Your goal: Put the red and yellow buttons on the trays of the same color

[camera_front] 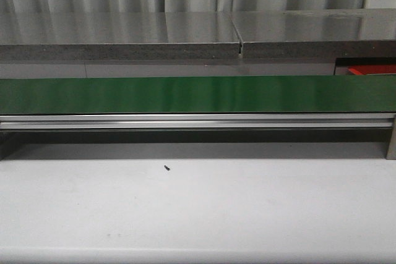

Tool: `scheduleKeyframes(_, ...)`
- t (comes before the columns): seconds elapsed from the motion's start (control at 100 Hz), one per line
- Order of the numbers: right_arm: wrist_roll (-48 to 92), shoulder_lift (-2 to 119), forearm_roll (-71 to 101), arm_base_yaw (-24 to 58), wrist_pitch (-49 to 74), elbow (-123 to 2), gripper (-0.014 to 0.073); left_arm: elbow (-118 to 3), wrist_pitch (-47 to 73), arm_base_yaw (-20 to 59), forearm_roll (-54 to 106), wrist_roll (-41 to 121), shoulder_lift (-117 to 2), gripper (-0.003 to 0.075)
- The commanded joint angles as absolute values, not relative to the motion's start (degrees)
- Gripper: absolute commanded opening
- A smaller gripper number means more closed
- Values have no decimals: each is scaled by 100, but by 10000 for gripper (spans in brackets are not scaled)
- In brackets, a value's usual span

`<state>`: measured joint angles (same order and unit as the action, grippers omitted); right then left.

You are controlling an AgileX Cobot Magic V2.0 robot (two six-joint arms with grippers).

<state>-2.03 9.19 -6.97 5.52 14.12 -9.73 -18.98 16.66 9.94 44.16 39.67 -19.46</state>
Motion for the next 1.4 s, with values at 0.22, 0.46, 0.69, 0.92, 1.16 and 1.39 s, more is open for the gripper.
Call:
scheduleKeyframes(0.22, -254, -134, -524, 126, 660, 101, -67, -2054, 1326, 1043, 4550, 3942, -1972, -19)
scheduleKeyframes(0.46, -298, -139, -584, -45, 647, 152, -67, -2054, 1326, 1043, 4550, 3942, -1972, -19)
scheduleKeyframes(0.69, -298, -139, -581, -45, 659, 152, -67, -2054, 1326, 1043, 4550, 3942, -1972, -19)
scheduleKeyframes(0.92, -298, -139, -581, -45, 659, 152, -67, -2054, 1326, 1043, 4550, 3942, -1972, -19)
scheduleKeyframes(1.16, -298, -139, -581, -45, 659, 152, -67, -2054, 1326, 1043, 4550, 3942, -1972, -19)
scheduleKeyframes(1.39, -298, -139, -581, -45, 659, 152, -67, -2054, 1326, 1043, 4550, 3942, -1972, -19)
